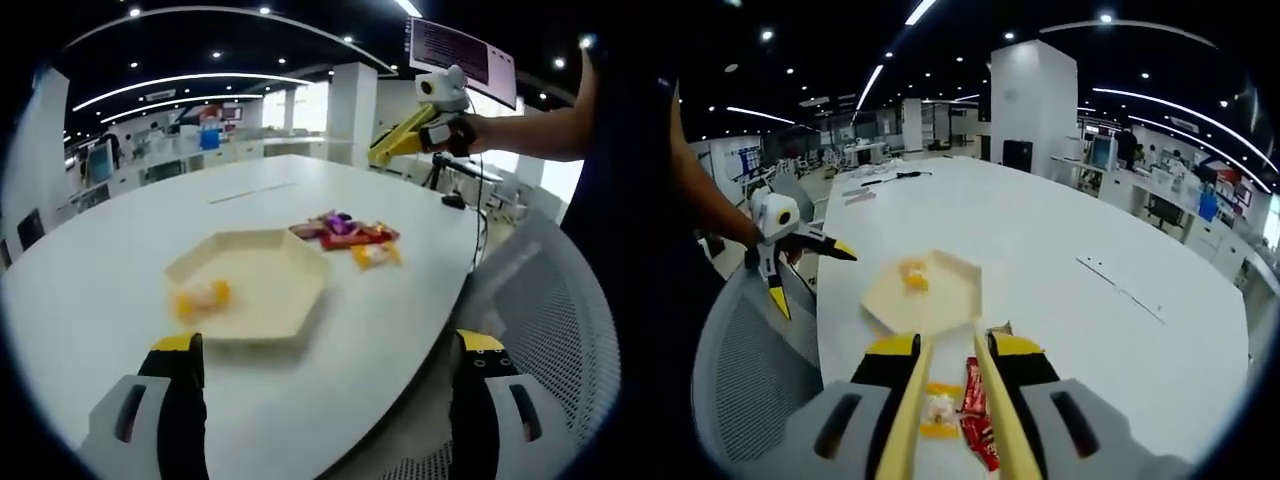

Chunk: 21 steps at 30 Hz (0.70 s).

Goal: Place the target food into the container with the food tongs after gripping and lifting it, then release it inside without dropping or visibly crushing the food.

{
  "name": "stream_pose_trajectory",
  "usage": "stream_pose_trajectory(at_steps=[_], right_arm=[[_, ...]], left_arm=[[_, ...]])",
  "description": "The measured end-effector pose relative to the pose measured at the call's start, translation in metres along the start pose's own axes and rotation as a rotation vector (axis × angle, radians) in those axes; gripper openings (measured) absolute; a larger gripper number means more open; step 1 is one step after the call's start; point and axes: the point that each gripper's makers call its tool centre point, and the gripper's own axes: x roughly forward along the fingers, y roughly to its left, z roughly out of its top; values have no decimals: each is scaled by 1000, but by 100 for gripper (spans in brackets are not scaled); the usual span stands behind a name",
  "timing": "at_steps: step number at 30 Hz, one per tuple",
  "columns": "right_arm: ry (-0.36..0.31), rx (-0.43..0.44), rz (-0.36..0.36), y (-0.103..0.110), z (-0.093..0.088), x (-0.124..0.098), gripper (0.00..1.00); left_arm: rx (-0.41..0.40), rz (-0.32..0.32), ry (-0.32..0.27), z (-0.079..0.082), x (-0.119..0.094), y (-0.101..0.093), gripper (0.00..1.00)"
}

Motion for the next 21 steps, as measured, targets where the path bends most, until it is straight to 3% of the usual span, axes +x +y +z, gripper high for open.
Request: stream_pose_trajectory(at_steps=[21], right_arm=[[90,56,-12,14,-65,28,26]], left_arm=[[-5,2,20,-4,2,1,100]])
